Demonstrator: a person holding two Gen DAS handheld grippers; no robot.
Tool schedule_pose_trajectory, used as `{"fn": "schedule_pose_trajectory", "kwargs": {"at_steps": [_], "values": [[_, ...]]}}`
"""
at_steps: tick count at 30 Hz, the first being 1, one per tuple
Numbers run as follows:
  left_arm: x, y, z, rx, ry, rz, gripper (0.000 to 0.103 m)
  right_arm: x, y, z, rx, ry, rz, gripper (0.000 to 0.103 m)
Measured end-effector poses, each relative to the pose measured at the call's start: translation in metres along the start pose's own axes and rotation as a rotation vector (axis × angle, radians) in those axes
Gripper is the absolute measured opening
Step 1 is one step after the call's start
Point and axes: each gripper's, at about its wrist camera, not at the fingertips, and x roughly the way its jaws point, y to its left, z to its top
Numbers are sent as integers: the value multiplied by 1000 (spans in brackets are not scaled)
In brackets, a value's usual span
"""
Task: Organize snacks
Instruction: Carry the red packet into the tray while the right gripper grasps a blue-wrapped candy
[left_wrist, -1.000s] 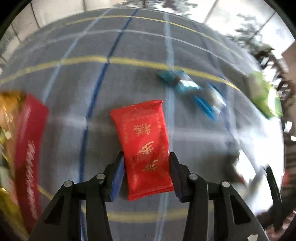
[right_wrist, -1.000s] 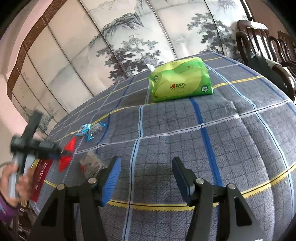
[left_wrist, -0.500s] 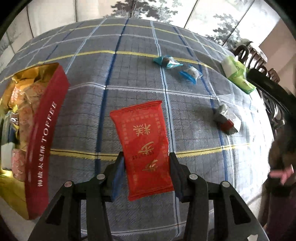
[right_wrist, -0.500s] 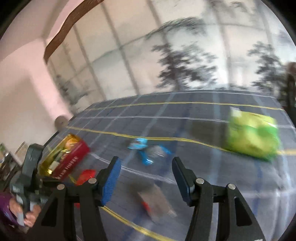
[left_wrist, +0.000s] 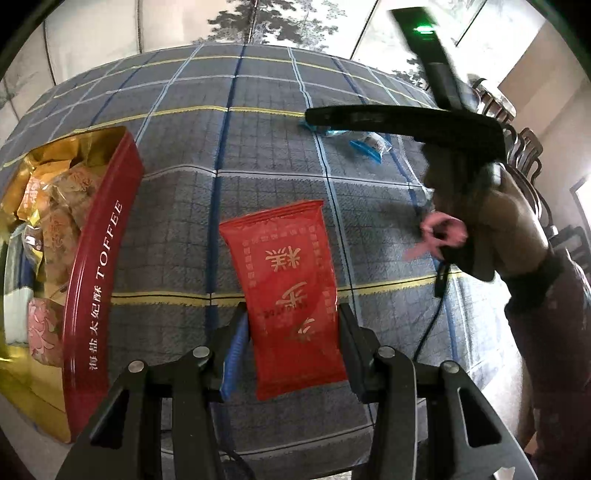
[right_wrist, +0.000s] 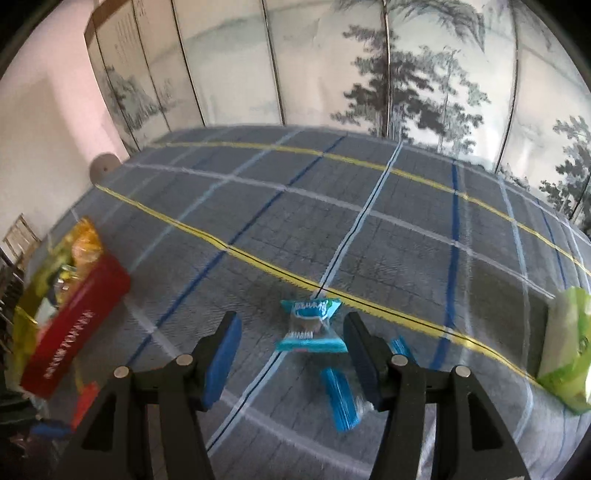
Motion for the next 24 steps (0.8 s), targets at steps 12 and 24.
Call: {"fn": "schedule_pose_trajectory", "kwargs": {"at_steps": [12,24], "values": [[-23,-1,-11,4,-37,-2,42,-44,27,-31,34,-87,31,25],[-74,9,-31,-42,-113,-1,42,-61,49,-120,155,-108,28,25]]}}
